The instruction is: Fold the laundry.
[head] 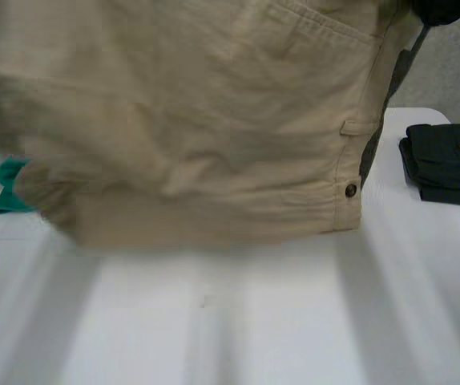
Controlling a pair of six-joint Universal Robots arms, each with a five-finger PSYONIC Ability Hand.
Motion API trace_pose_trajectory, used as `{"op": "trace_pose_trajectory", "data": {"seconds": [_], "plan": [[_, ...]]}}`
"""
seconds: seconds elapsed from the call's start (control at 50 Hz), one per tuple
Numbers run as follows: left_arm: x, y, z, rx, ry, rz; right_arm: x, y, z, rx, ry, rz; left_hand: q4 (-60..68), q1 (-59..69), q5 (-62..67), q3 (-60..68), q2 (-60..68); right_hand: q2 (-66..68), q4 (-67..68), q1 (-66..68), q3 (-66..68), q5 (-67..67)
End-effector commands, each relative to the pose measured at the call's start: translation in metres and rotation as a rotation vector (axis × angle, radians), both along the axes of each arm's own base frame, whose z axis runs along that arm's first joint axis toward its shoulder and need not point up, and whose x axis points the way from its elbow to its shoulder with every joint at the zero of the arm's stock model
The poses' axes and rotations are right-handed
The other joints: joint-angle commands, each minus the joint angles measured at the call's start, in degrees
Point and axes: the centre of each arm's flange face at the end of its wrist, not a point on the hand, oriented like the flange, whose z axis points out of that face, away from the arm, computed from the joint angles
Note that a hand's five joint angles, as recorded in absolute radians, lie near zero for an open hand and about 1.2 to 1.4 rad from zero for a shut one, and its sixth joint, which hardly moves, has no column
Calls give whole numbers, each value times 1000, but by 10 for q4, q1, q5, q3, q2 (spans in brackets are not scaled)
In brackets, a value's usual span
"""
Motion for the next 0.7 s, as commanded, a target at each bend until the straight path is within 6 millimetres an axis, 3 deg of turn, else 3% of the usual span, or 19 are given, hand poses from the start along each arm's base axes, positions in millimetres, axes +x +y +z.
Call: {"op": "trace_pose_trajectory", "data": {"seconds": [0.02, 0.04, 0.1, 0.12, 0.18, 0.26, 0.34, 0.36, 0.4, 0.44, 0.54, 0.62, 0.7], "plan": [[-29, -66, -57, 172, -81, -9, 16, -42, -57, 148, 64, -3, 114, 158, 127, 120, 117, 129, 118, 236, 126, 138], [-35, -81, -75, 216, -102, -12, 18, -47, -64, 163, 68, -4, 114, 158, 127, 120, 117, 129, 118, 236, 126, 138], [-45, -103, -103, 280, -129, -15, 28, -70, -96, 209, 85, -5, 114, 158, 127, 120, 117, 129, 118, 236, 126, 138], [-53, -123, -124, 311, -146, -11, 30, -76, -104, 214, 87, -8, 114, 158, 127, 120, 117, 129, 118, 236, 126, 138], [-66, -153, -153, 327, -165, 4, 40, -102, -131, 205, 79, -18, 114, 158, 127, 120, 117, 129, 118, 236, 126, 138], [-82, -194, -177, 288, -181, 40, 54, -134, -161, 143, 55, -39, 114, 158, 127, 120, 117, 129, 118, 236, 126, 138], [-97, -221, -192, 234, -188, 42, 65, -168, -195, 66, 21, -60, 100, 143, 112, 105, 102, 129, 118, 236, 126, 138], [-100, -224, -194, 223, -188, 33, 67, -172, -202, 55, 19, -56, -54, -11, -41, -48, -51, 44, 33, 151, 42, 53], [-103, -229, -200, 215, -192, 19, 72, -183, -223, 51, 30, -64, -527, -484, -515, -522, -525, -571, -582, -464, -574, -562], [-108, -231, -205, 211, -195, 5, 72, -187, -233, 59, 48, -77, -548, -505, -535, -543, -546, -571, -582, -464, -574, -562], [-113, -221, -212, 245, -208, -11, 69, -181, -223, 65, 57, -87, -586, -542, -573, -580, -583, -571, -582, -464, -574, -562], [-103, -204, -205, 287, -227, -8, 54, -167, -191, 59, 53, -103, -586, -542, -573, -580, -583, -571, -582, -464, -574, -562], [-91, -176, -216, 373, -275, -14, 28, -133, -157, 130, 100, -106, -586, -542, -573, -580, -583, -571, -582, -464, -574, -562]]}}
